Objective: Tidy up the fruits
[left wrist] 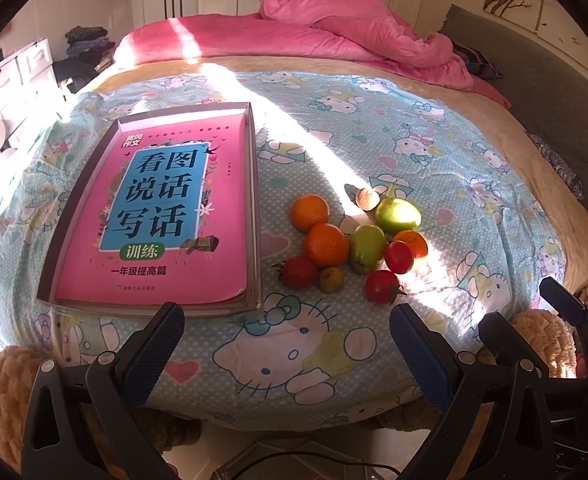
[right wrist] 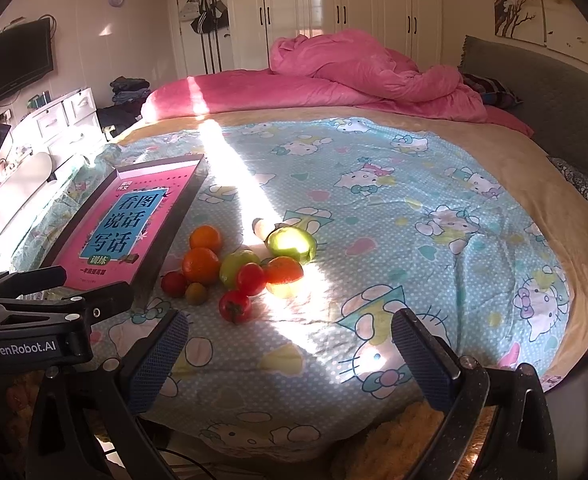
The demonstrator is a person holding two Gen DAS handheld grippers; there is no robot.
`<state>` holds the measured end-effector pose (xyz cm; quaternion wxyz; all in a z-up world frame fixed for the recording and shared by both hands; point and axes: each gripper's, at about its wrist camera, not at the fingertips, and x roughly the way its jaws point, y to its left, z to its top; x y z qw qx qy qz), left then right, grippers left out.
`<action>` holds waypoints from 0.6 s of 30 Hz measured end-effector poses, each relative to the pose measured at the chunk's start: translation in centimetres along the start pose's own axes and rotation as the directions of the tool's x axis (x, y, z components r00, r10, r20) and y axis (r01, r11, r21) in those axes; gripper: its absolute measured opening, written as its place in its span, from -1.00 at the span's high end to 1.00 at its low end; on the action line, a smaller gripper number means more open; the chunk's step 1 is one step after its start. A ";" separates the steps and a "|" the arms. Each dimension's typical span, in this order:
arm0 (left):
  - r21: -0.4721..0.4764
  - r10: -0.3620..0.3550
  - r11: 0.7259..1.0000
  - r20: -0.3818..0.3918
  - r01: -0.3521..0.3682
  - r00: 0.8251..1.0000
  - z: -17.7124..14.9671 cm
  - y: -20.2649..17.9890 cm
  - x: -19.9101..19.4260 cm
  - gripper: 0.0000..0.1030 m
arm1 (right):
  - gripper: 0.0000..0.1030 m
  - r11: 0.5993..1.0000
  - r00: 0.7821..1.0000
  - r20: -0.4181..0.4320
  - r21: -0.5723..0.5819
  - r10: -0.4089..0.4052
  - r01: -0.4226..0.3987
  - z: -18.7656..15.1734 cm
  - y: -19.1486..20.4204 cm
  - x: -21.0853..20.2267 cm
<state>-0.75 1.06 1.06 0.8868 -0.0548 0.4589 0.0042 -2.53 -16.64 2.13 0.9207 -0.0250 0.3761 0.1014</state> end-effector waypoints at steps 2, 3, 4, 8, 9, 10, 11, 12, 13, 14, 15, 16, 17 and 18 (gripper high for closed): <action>0.001 0.000 1.000 0.000 0.000 1.000 0.0 0.0 0.0 -0.99 | -0.99 1.000 1.000 0.000 0.000 -0.003 0.003 0.0 -0.1 -0.1; 0.001 -0.001 1.000 0.001 0.001 1.000 0.0 0.0 0.0 -0.99 | -0.99 1.000 1.000 0.001 0.000 -0.004 0.004 0.0 0.0 0.0; 0.001 -0.002 1.000 0.001 0.002 1.000 0.0 0.1 0.0 -0.98 | -0.99 1.000 1.000 0.002 0.000 -0.005 0.005 0.0 0.0 -0.1; 0.004 -0.001 1.000 0.004 0.001 1.000 0.0 0.1 -0.1 -0.99 | -0.99 1.000 1.000 -0.002 0.001 -0.011 0.011 0.0 0.0 0.0; 0.004 -0.001 1.000 0.005 0.001 1.000 -0.1 0.1 -0.1 -0.99 | -0.99 1.000 1.000 -0.003 0.001 -0.012 0.012 0.1 0.0 0.0; 0.004 -0.001 1.000 0.005 0.001 1.000 -0.1 0.1 -0.1 -0.99 | -0.99 1.000 1.000 -0.003 0.001 -0.011 0.011 0.1 -0.1 0.0; 0.004 -0.001 1.000 0.005 0.001 1.000 -0.1 0.1 -0.1 -0.99 | -0.99 1.000 1.000 -0.002 0.001 -0.012 0.012 0.1 -0.1 0.0; 0.004 0.000 1.000 0.005 0.000 1.000 -0.1 0.0 -0.1 -0.99 | -0.99 1.000 1.000 -0.002 0.001 -0.011 0.011 0.1 -0.1 0.0; 0.004 0.000 1.000 0.005 0.000 1.000 -0.1 0.1 -0.1 -0.99 | -0.99 1.000 1.000 -0.002 0.001 -0.010 0.010 0.0 -0.1 0.0; 0.004 -0.001 1.000 0.005 0.000 1.000 -0.1 0.1 -0.1 -0.99 | -0.99 1.000 1.000 -0.002 0.001 -0.010 0.010 0.0 -0.1 0.0; 0.003 0.000 1.000 0.006 0.000 1.000 -0.1 0.1 -0.1 -0.99 | -0.99 1.000 1.000 -0.003 0.001 -0.010 0.011 0.0 -0.1 0.0; 0.003 -0.001 1.000 0.005 0.001 1.000 -0.1 0.1 -0.1 -0.99 | -0.99 1.000 1.000 -0.005 0.002 -0.010 0.010 0.0 -0.1 0.0; 0.003 -0.001 1.000 0.005 0.001 1.000 -0.1 0.1 -0.1 -0.99 | -0.99 1.000 1.000 -0.005 0.002 -0.011 0.011 0.0 -0.1 0.0; 0.003 0.000 1.000 0.005 0.000 1.000 -0.1 0.0 -0.1 -0.99 | -0.99 1.000 1.000 -0.006 0.002 -0.012 0.012 0.0 -0.1 0.0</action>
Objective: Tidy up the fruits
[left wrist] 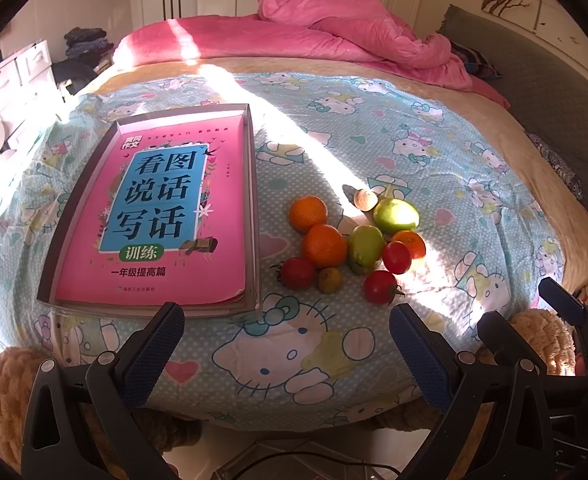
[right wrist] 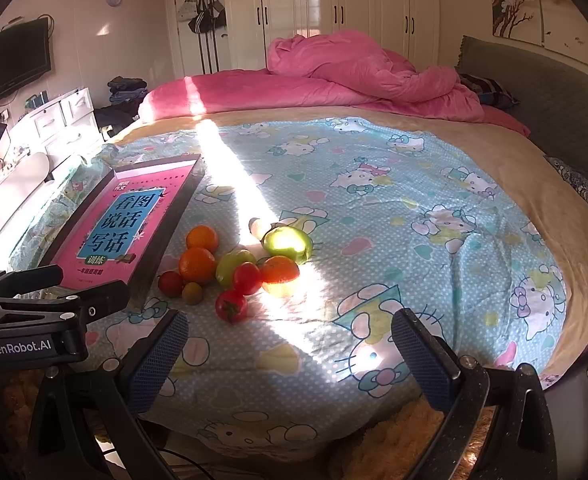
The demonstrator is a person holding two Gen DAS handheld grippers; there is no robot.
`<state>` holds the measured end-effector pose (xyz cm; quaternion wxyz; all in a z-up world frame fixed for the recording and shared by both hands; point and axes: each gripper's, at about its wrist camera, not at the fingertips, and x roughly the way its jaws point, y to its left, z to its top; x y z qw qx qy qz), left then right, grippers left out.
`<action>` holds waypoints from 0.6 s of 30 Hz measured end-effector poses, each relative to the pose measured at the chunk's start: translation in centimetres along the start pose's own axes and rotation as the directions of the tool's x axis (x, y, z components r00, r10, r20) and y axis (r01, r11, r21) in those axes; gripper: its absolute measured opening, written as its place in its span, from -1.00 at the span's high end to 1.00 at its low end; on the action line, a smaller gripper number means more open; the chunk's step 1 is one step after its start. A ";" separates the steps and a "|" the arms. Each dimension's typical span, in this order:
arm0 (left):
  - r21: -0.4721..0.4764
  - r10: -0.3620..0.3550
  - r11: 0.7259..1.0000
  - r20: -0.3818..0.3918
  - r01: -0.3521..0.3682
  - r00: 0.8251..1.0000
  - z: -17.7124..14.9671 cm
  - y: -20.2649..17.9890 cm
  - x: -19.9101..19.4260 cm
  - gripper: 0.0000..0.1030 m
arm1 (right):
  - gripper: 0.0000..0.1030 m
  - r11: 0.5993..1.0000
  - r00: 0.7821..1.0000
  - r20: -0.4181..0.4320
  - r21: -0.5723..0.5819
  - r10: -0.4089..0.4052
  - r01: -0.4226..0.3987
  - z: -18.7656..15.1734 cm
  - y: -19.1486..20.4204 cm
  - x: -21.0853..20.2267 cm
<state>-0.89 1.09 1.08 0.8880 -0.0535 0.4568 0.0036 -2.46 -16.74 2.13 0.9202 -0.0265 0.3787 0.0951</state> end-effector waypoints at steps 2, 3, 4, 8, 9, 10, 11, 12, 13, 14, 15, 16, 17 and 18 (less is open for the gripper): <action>0.000 -0.002 1.000 -0.002 0.002 1.000 0.0 0.0 0.0 -0.99 | -0.99 1.000 1.000 0.000 0.001 0.000 0.000 0.0 0.0 0.0; 0.001 -0.002 1.000 -0.003 0.002 1.000 0.0 -0.1 0.0 -0.99 | -0.99 1.000 1.000 -0.001 0.001 0.000 0.000 0.0 0.0 0.0; 0.000 -0.003 1.000 -0.005 0.003 1.000 0.0 -0.1 0.1 -0.99 | -0.99 1.000 1.000 -0.002 0.000 -0.001 0.001 0.0 0.0 0.0; -0.001 -0.006 1.000 -0.007 0.006 1.000 0.0 -0.1 0.2 -0.99 | -0.99 1.000 1.000 -0.006 0.003 0.000 0.000 0.0 -0.1 0.2; -0.002 -0.006 1.000 -0.007 0.006 1.000 0.0 -0.1 0.2 -0.99 | -0.99 1.000 1.000 -0.007 0.003 0.001 -0.001 0.0 -0.1 0.2; -0.003 -0.007 1.000 -0.007 0.007 1.000 0.0 0.0 0.3 -0.99 | -0.99 1.000 1.000 -0.008 0.004 0.000 0.000 0.0 -0.1 0.2; -0.004 -0.007 1.000 -0.009 0.007 1.000 0.0 0.0 0.4 -0.99 | -0.99 1.000 1.000 -0.007 0.003 0.001 -0.001 0.0 -0.1 0.3; -0.005 -0.008 1.000 -0.010 0.008 1.000 0.0 0.0 0.5 -0.99 | -0.99 1.000 1.000 -0.008 0.004 0.001 -0.001 0.0 -0.1 0.3; -0.005 -0.010 1.000 -0.011 0.010 1.000 0.0 0.0 0.6 -0.99 | -0.99 1.000 1.000 -0.009 0.004 0.002 -0.002 0.0 -0.1 0.3; -0.004 -0.011 1.000 -0.012 0.011 1.000 0.0 0.0 0.6 -0.99 | -0.99 1.000 1.000 -0.009 0.004 0.002 -0.002 0.0 -0.1 0.3; -0.004 -0.012 1.000 -0.013 0.012 1.000 0.1 0.1 0.7 -0.99 | -0.99 1.000 1.000 -0.011 0.004 0.003 -0.003 0.0 -0.1 0.4; -0.004 -0.015 1.000 -0.013 0.015 1.000 0.1 0.1 0.7 -0.98 | -0.99 1.000 1.000 -0.013 0.005 0.003 -0.003 -0.1 -0.1 0.5; -0.002 -0.019 1.000 -0.014 0.019 1.000 0.1 0.0 0.8 -0.99 | -0.99 1.000 1.000 -0.014 0.006 0.003 -0.003 -0.1 -0.1 0.6; -0.001 -0.022 1.000 -0.015 0.022 1.000 0.1 0.1 0.9 -0.99 | -0.99 1.000 1.000 -0.016 0.007 0.005 -0.005 -0.1 -0.1 0.6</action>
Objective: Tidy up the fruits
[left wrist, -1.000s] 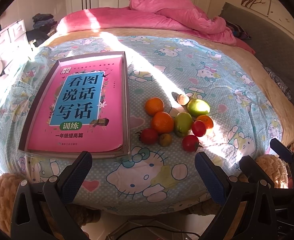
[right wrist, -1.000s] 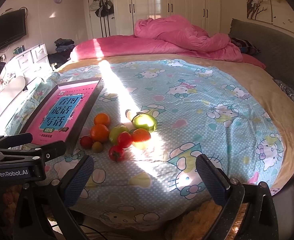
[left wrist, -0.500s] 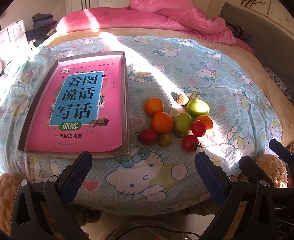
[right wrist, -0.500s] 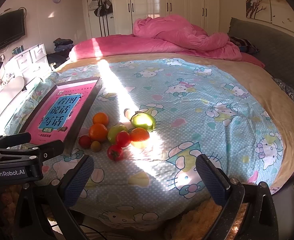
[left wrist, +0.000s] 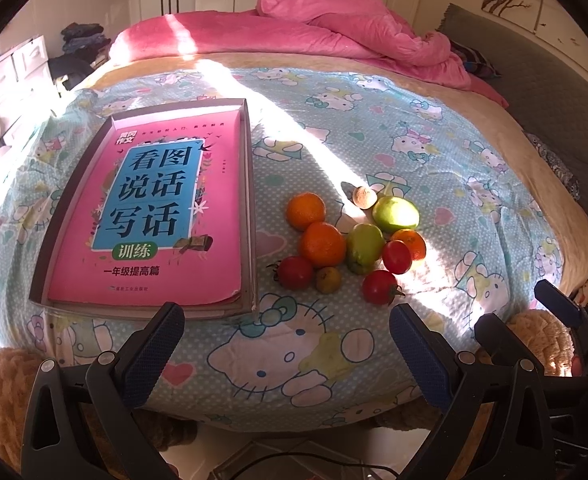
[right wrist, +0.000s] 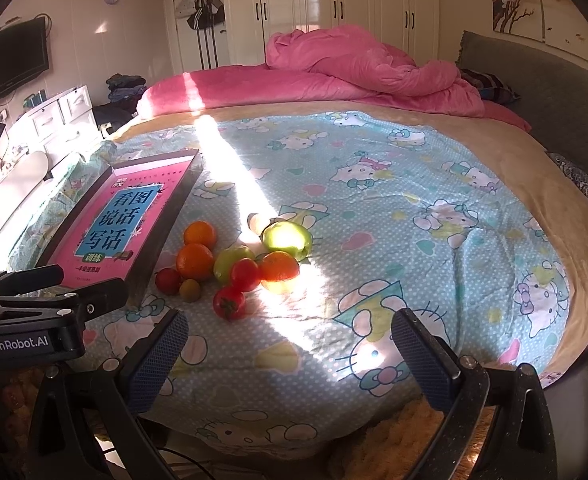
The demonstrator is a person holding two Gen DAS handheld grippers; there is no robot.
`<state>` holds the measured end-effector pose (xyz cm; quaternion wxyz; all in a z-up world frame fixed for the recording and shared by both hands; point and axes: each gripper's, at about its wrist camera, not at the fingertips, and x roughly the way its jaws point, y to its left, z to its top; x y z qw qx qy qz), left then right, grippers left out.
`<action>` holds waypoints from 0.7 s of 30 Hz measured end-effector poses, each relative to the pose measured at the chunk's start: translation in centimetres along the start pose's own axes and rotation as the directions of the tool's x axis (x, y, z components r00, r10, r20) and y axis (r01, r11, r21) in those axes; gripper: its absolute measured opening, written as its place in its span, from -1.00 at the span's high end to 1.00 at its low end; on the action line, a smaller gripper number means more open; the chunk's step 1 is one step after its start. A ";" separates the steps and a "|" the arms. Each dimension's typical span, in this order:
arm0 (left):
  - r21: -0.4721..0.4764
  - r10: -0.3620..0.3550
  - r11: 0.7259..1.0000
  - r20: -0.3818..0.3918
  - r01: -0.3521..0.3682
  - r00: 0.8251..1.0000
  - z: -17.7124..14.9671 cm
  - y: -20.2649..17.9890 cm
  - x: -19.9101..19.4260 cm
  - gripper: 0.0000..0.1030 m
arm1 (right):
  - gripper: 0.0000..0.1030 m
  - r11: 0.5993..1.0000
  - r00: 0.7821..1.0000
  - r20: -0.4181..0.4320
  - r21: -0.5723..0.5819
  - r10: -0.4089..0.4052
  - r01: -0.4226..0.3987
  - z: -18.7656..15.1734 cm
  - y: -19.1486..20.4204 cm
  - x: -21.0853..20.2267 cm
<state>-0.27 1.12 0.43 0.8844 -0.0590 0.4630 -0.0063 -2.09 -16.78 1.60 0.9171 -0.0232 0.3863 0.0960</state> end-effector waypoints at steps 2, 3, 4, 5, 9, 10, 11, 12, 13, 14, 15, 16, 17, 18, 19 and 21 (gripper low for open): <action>0.002 -0.004 1.000 -0.003 0.004 1.000 0.1 0.0 0.2 -0.99 | -0.99 1.000 1.000 -0.005 0.003 0.003 -0.003 0.0 -0.1 0.3; 0.002 -0.005 1.000 -0.005 0.005 1.000 0.1 0.0 0.3 -0.99 | -0.99 1.000 1.000 -0.009 0.007 0.005 -0.005 0.1 -0.1 0.4; 0.002 -0.007 1.000 -0.008 0.007 1.000 0.1 0.0 0.4 -0.99 | -0.99 1.000 1.000 -0.013 0.011 0.008 -0.008 0.1 -0.2 0.6; 0.002 -0.010 1.000 -0.012 0.010 1.000 0.2 0.0 0.5 -0.99 | -0.99 1.000 1.000 -0.017 0.015 0.010 -0.010 0.1 -0.3 0.7; 0.002 -0.016 1.000 -0.028 0.016 0.999 0.4 0.1 1.1 -0.99 | -0.99 1.000 0.999 -0.029 0.019 0.016 -0.016 0.3 -0.4 1.3; 0.001 -0.019 1.000 -0.033 0.019 0.999 0.5 0.1 1.3 -0.99 | -0.99 1.000 0.999 -0.032 0.022 0.021 -0.020 0.3 -0.4 1.5; 0.002 -0.024 1.000 -0.038 0.024 0.999 0.6 0.1 1.5 -0.99 | -0.99 0.999 0.999 -0.037 0.026 0.026 -0.025 0.3 -0.5 1.7; 0.001 -0.027 1.000 -0.042 0.027 0.999 0.7 0.2 1.7 -0.99 | -0.99 0.999 0.999 -0.043 0.029 0.028 -0.027 0.4 -0.6 1.9; 0.001 -0.030 1.000 -0.048 0.030 0.998 0.9 0.2 2.0 -0.98 | -0.99 0.999 0.998 -0.049 0.032 0.031 -0.030 0.4 -0.6 2.1; 0.004 -0.035 0.999 -0.053 0.036 0.998 1.2 0.2 2.3 -0.98 | -0.99 0.999 0.998 -0.057 0.034 0.034 -0.032 0.4 -0.7 2.4; 0.007 -0.037 0.999 -0.055 0.038 0.998 1.5 0.3 2.5 -0.99 | -0.99 0.999 0.997 -0.063 0.038 0.034 -0.032 0.4 -0.9 2.7; 0.009 -0.038 0.999 -0.060 0.039 0.997 1.8 0.3 2.8 -0.99 | -0.99 0.999 0.997 -0.068 0.042 0.034 -0.031 0.5 -1.0 2.9; 0.011 -0.043 0.999 -0.067 0.043 0.997 2.1 0.3 3.1 -0.98 | -0.99 0.999 0.997 -0.071 0.043 0.034 -0.031 0.6 -1.3 3.2; 0.013 -0.048 0.999 -0.069 0.049 0.996 2.3 0.4 3.4 -0.98 | -0.99 0.999 0.996 -0.079 0.042 0.029 -0.026 0.7 -1.5 3.5; 0.017 -0.051 0.998 -0.071 0.052 0.996 2.6 0.4 3.6 -0.98 | -0.99 0.999 0.995 -0.093 0.039 0.022 -0.018 0.9 -1.7 4.0; 0.031 -0.055 0.998 -0.082 0.058 0.995 3.1 0.2 4.2 -0.99 | -0.99 0.999 0.993 -0.114 0.040 0.033 -0.029 1.2 -2.1 5.0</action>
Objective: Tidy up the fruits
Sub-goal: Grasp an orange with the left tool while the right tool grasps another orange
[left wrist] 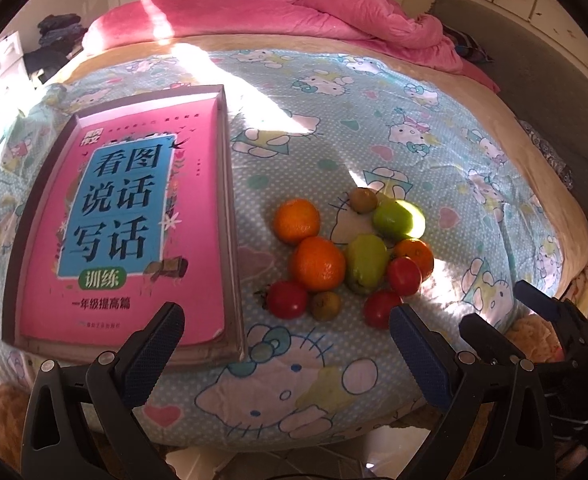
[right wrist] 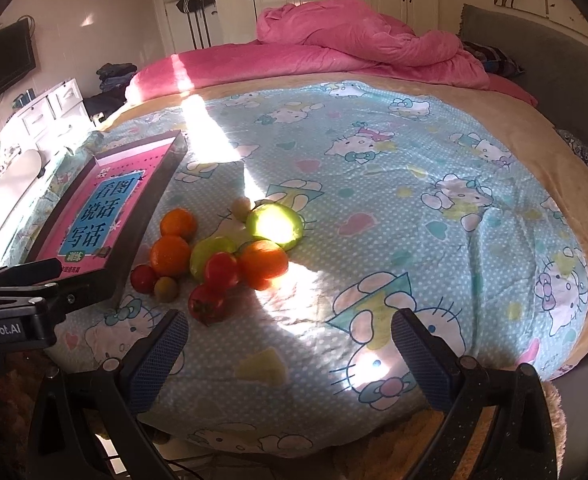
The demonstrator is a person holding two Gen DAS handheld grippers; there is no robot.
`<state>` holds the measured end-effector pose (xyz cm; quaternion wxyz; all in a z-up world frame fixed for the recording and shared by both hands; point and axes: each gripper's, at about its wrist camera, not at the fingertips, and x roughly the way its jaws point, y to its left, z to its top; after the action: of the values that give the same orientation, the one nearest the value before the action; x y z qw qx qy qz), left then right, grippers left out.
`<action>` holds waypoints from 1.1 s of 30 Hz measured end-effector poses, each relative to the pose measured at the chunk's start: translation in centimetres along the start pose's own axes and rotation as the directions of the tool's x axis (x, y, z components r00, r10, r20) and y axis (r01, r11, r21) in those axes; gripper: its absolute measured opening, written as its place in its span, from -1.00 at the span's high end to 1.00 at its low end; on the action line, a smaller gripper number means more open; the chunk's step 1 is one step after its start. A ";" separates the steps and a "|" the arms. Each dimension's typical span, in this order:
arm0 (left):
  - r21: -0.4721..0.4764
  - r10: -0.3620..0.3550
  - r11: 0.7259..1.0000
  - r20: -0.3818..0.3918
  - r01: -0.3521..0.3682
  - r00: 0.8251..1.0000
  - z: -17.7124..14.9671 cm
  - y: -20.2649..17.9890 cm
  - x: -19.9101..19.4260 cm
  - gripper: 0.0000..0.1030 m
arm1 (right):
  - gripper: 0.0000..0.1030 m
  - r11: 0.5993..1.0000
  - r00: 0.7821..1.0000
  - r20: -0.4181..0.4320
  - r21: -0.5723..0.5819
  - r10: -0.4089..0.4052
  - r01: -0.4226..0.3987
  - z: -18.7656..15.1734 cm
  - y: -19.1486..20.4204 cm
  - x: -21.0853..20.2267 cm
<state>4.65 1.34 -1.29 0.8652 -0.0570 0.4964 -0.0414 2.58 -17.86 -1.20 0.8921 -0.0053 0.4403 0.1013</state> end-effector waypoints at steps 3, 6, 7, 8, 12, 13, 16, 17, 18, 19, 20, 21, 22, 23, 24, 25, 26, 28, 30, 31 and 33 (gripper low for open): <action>0.036 0.002 0.999 -0.028 -0.001 1.000 0.8 -0.4 1.0 -0.97 | -0.99 1.000 0.999 -0.032 -0.015 -0.003 0.002 0.7 -0.3 1.5; 0.098 0.021 0.995 -0.045 -0.017 0.999 1.4 -1.2 1.9 -0.88 | -0.98 0.998 0.998 -0.054 -0.056 -0.021 0.018 1.1 -0.4 2.8; 0.123 0.029 0.992 -0.055 -0.022 0.998 1.6 -1.5 2.3 -0.84 | -0.98 0.998 0.998 -0.058 -0.065 -0.022 0.018 1.2 -0.5 3.2; 0.138 0.033 0.990 -0.065 -0.024 0.997 1.8 -1.7 2.6 -0.80 | -0.98 0.997 0.997 -0.072 -0.073 -0.016 0.011 1.3 -0.5 3.7; 0.171 0.026 0.985 -0.098 -0.009 0.995 2.6 -2.0 3.7 -0.51 | -0.79 0.995 0.994 -0.106 -0.095 0.003 -0.013 1.7 -0.7 5.2; 0.178 0.026 0.984 -0.102 -0.007 0.994 2.8 -2.1 3.9 -0.49 | -0.78 0.994 0.994 -0.108 -0.105 0.005 -0.017 1.8 -0.7 5.5; 0.191 0.026 0.982 -0.130 0.000 0.991 3.3 -2.4 4.3 -0.48 | -0.69 0.993 0.993 -0.117 -0.117 0.014 -0.028 1.8 -0.9 6.1; 0.197 0.024 0.980 -0.137 0.003 0.990 3.4 -2.5 4.4 -0.45 | -0.61 0.992 0.993 -0.120 -0.121 0.018 -0.033 1.8 -0.8 6.1; 0.203 0.027 0.979 -0.145 0.003 0.989 3.5 -2.6 4.6 -0.31 | -0.56 0.991 0.993 -0.119 -0.125 0.021 -0.036 1.8 -0.8 6.3; 0.213 0.031 0.977 -0.157 0.003 0.987 3.5 -2.8 4.8 -0.18 | -0.56 0.991 0.993 -0.117 -0.131 0.022 -0.037 1.9 -0.8 6.3; 0.219 0.032 0.976 -0.168 0.005 0.985 3.5 -2.9 5.0 -0.16 | -0.53 0.990 0.993 -0.114 -0.136 0.024 -0.039 2.0 -0.7 6.4; 0.222 0.030 0.975 -0.178 0.010 0.984 3.5 -3.0 5.1 -0.14 | -0.49 0.989 0.993 -0.111 -0.142 0.031 -0.047 2.1 -0.6 6.4; 0.225 0.030 0.974 -0.181 0.012 0.983 3.5 -3.1 5.1 -0.14 | -0.48 0.988 0.993 -0.110 -0.147 0.040 -0.056 2.1 -0.6 6.4; 0.235 0.029 0.972 -0.183 0.015 0.983 3.4 -3.3 5.2 -0.13 | -0.47 0.987 0.993 -0.110 -0.152 0.043 -0.060 2.2 -0.5 6.5; 0.242 0.031 0.970 -0.185 0.015 0.982 3.5 -3.5 5.3 -0.11 | -0.46 0.986 0.993 -0.110 -0.155 0.045 -0.062 2.2 -0.4 6.5; 0.243 0.034 0.970 -0.191 0.014 0.981 3.5 -3.6 5.5 -0.04 | -0.45 0.986 0.993 -0.108 -0.156 0.049 -0.065 2.2 -0.3 6.5; 0.243 0.036 0.970 -0.200 0.014 0.979 3.6 -3.6 5.8 0.00 | -0.44 0.985 0.993 -0.107 -0.156 0.053 -0.069 2.2 -0.3 6.6; 0.238 0.048 0.971 -0.218 0.006 0.975 3.7 -3.5 6.4 0.04 | -0.44 0.985 0.992 -0.107 -0.154 0.061 -0.077 2.2 -0.3 6.6; 0.235 0.045 0.972 -0.235 0.012 0.971 3.8 -3.4 6.9 0.04 | -0.44 0.985 0.991 -0.110 -0.152 0.070 -0.086 2.2 -0.3 6.7; 0.236 0.045 0.972 -0.243 0.014 0.969 3.8 -3.5 7.2 0.04 | -0.44 0.984 0.991 -0.111 -0.151 0.075 -0.091 2.2 -0.3 6.7; 0.244 0.048 0.970 -0.254 0.016 0.966 3.7 -3.6 7.6 0.04 | -0.44 0.983 0.991 -0.110 -0.156 0.081 -0.098 2.3 -0.3 6.8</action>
<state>11.66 -2.98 -5.42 0.7940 0.0596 0.5964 -0.1019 8.49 -16.70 -5.18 0.8593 -0.0628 0.4760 0.1763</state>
